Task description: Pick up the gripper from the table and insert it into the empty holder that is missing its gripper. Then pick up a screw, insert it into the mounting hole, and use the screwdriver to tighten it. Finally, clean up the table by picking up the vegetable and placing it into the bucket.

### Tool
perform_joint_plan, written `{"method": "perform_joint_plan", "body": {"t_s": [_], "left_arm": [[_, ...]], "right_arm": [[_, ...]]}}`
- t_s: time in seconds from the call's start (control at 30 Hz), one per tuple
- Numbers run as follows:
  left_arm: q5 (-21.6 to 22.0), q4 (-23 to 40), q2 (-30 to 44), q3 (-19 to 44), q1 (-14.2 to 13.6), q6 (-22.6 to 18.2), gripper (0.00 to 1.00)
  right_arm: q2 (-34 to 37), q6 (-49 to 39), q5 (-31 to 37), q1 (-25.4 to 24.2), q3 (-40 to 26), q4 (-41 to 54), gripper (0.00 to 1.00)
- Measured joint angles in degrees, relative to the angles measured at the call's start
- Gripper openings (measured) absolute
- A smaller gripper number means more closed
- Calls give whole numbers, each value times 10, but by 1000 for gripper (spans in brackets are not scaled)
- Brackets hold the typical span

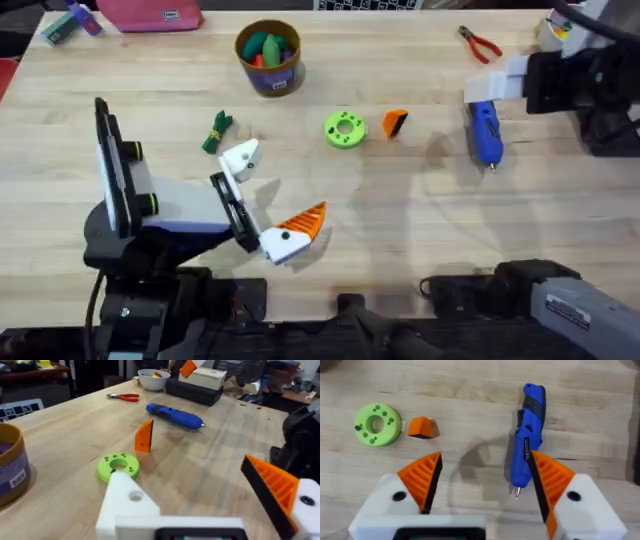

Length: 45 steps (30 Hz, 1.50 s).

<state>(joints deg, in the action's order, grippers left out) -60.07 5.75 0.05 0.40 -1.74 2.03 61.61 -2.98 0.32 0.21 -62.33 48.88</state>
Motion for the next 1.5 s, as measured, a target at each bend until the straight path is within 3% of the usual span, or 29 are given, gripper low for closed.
{"method": "perform_joint_plan", "body": {"t_s": [0.43, 1.5], "left_arm": [[-34, 7, 0, 1, 0, -2, 985], [-38, 7, 0, 1, 0, -2, 985]], "right_arm": [[0, 0, 0, 0, 0, 0, 994], [0, 0, 0, 0, 0, 0, 994]]}}
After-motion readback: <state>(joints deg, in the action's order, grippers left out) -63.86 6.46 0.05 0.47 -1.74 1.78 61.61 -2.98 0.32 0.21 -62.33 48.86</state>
